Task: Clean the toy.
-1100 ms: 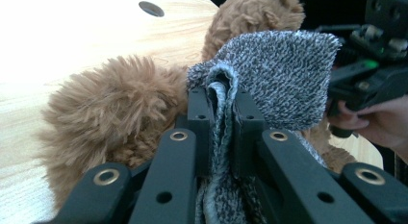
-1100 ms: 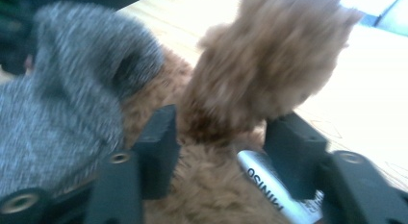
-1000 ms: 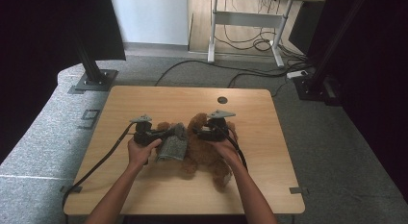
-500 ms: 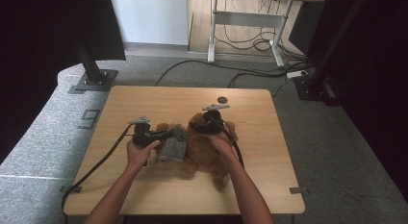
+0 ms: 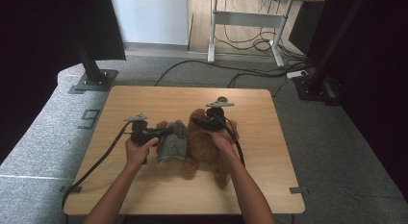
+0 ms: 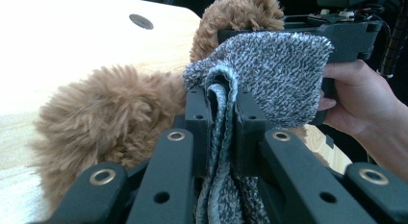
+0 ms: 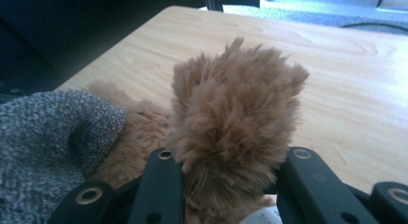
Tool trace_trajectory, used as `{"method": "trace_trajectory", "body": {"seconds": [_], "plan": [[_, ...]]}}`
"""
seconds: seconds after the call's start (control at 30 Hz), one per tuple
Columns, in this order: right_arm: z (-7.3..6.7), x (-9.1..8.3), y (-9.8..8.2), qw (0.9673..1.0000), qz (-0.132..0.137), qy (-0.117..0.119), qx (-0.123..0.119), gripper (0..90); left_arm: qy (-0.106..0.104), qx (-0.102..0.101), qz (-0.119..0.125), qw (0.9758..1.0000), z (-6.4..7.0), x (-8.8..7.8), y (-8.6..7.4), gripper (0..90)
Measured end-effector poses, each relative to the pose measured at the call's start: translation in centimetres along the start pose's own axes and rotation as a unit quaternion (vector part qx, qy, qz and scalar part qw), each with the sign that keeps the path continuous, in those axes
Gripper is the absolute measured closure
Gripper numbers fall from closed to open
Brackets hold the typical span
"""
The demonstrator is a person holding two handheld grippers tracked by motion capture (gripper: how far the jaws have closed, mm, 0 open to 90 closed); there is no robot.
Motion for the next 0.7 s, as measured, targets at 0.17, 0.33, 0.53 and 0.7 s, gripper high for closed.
{"method": "trace_trajectory", "body": {"seconds": [0.17,0.33,0.53,0.7], "plan": [[0.4,-0.6,1.5,0.9996,0.025,-0.014,-0.004,72.0,-0.004,0.005,0.012,0.9999,0.3,0.0,0.8,78.0],[0.7,-1.6,3.0,0.9983,0.054,-0.022,-0.007,72.5,-0.006,0.016,0.015,0.9997,0.7,0.1,1.4,77.8],[-0.9,-2.1,1.8,0.9966,0.072,-0.006,-0.039,72.3,0.015,0.034,-0.023,0.999,0.4,0.2,-0.4,77.8],[-2.6,-2.3,-0.2,0.9965,0.076,0.026,-0.026,72.4,0.019,0.041,-0.044,0.998,0.3,-0.5,-2.0,77.8]]}}
Point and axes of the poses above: each handheld gripper's, and its own axes: x roughly forward along the jaws, y roughly out of its top, z roughly to its right, the point moved 9 cm from there along x, roughly forward along the jaws, and after that the axes turned 7 degrees about -x, right-handed, at the moved point
